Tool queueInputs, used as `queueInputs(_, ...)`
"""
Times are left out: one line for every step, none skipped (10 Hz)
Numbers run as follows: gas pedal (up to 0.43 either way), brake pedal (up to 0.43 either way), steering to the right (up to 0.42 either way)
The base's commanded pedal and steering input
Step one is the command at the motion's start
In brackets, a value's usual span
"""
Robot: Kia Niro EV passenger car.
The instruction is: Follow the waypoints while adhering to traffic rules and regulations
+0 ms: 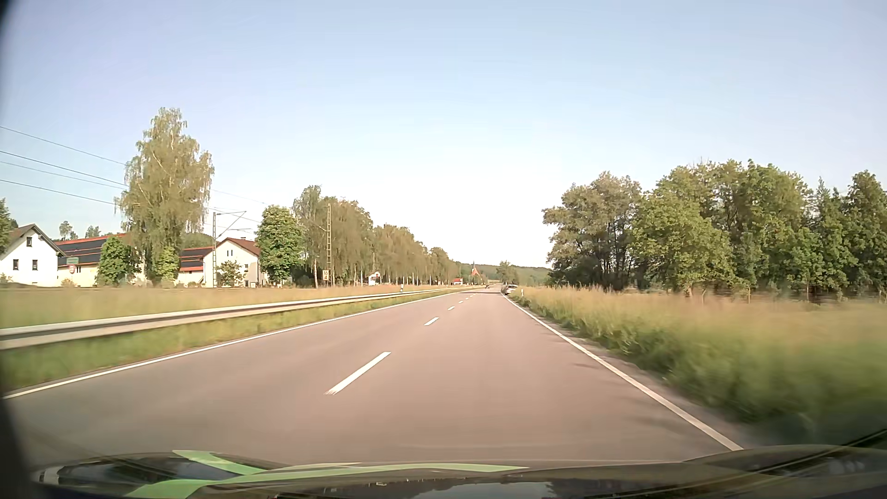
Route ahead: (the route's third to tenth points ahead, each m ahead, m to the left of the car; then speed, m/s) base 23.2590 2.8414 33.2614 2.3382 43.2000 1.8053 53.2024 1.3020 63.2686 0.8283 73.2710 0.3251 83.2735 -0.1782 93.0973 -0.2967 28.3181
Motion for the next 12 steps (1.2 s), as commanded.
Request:
queueInputs(0.189,0.000,0.001)
queueInputs(0.189,0.000,0.001)
queueInputs(0.189,0.000,0.001)
queueInputs(0.177,0.000,0.001)
queueInputs(0.169,0.000,0.001)
queueInputs(0.169,0.000,0.001)
queueInputs(0.169,0.000,0.001)
queueInputs(0.177,0.000,0.001)
queueInputs(0.177,0.000,0.001)
queueInputs(0.189,0.000,0.002)
queueInputs(0.197,0.000,0.002)
queueInputs(0.197,0.000,0.001)
